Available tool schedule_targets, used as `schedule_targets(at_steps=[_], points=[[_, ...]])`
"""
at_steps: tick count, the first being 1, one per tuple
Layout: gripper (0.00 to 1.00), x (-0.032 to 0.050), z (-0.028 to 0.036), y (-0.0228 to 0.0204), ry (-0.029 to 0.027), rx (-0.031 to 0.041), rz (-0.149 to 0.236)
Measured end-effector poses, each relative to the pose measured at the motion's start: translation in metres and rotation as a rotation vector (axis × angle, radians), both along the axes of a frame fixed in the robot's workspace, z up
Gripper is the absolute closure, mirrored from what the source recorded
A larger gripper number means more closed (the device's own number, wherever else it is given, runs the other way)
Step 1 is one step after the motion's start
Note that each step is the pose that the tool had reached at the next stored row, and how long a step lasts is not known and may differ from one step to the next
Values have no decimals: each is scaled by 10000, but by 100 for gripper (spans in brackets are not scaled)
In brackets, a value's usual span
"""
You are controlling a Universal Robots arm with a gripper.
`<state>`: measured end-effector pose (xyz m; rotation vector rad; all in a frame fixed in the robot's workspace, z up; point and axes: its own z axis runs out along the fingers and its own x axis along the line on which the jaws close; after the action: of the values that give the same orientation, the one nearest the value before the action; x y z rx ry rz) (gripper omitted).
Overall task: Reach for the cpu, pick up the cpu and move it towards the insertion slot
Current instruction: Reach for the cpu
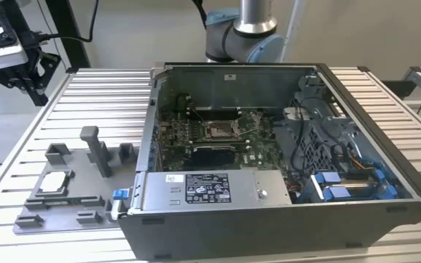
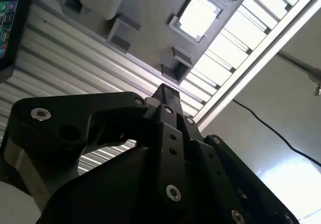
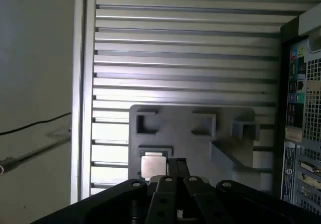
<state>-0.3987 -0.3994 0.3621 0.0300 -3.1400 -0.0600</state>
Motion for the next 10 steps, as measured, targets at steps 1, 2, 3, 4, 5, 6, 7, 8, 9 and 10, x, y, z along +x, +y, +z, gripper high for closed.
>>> schedule_targets(at_steps=[1,2,3,4,5,6,7,8,9,10], points=[[100,0,0,0,0,0,0],[100,0,0,0,0,0,0],[100,-3,0,0,1,-1,1],[100,-8,-1,-3,2,-1,1],[100,-12,-2,-9,1,-1,0],[100,-18,-4,-16,0,0,0],[100,-26,-6,-27,0,0,-1],[100,-36,-8,-39,1,0,-1],[100,-46,-11,-51,0,0,-1],[100,-55,-15,-64,0,1,0]])
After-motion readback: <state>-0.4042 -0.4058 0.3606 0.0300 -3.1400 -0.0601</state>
